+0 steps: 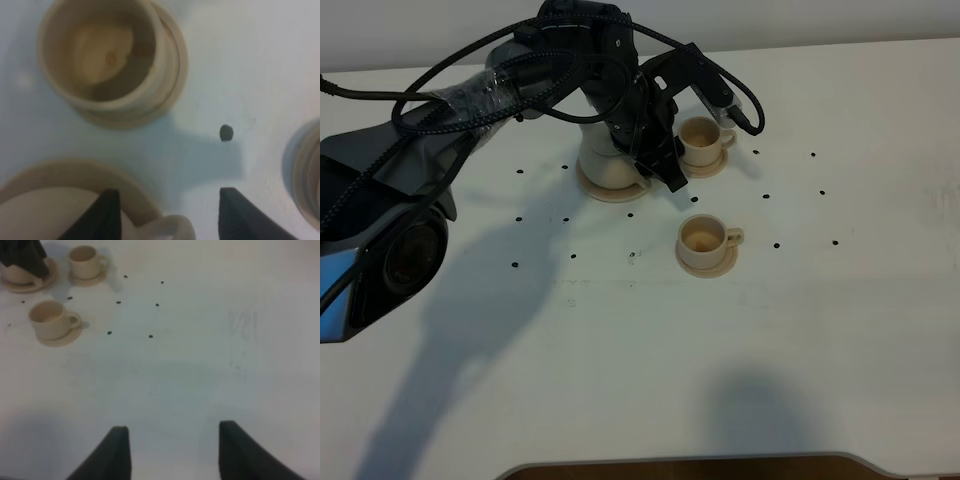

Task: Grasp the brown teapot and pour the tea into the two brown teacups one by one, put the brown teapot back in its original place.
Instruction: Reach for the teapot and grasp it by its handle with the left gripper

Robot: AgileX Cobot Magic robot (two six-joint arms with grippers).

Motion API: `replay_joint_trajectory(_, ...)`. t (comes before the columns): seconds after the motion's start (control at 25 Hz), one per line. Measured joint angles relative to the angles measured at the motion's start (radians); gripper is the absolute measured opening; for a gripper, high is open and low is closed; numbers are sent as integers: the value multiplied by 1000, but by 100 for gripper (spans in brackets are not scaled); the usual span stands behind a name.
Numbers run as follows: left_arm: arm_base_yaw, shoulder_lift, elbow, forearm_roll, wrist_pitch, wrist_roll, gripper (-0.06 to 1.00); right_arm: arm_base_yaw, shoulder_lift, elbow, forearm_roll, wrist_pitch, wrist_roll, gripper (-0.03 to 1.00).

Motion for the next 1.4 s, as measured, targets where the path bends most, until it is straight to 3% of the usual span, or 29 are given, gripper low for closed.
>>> replay_joint_trajectory(0.4,6,21,0,-77,7,43,46,0,0,0,0,0,0,40)
replay_joint_trajectory(0.6,6,21,0,-78,81,43,46,0,0,0,0,0,0,40)
replay_joint_trajectory(1.4,6,21,-1,26,268,27,46,0,0,0,0,0,0,40)
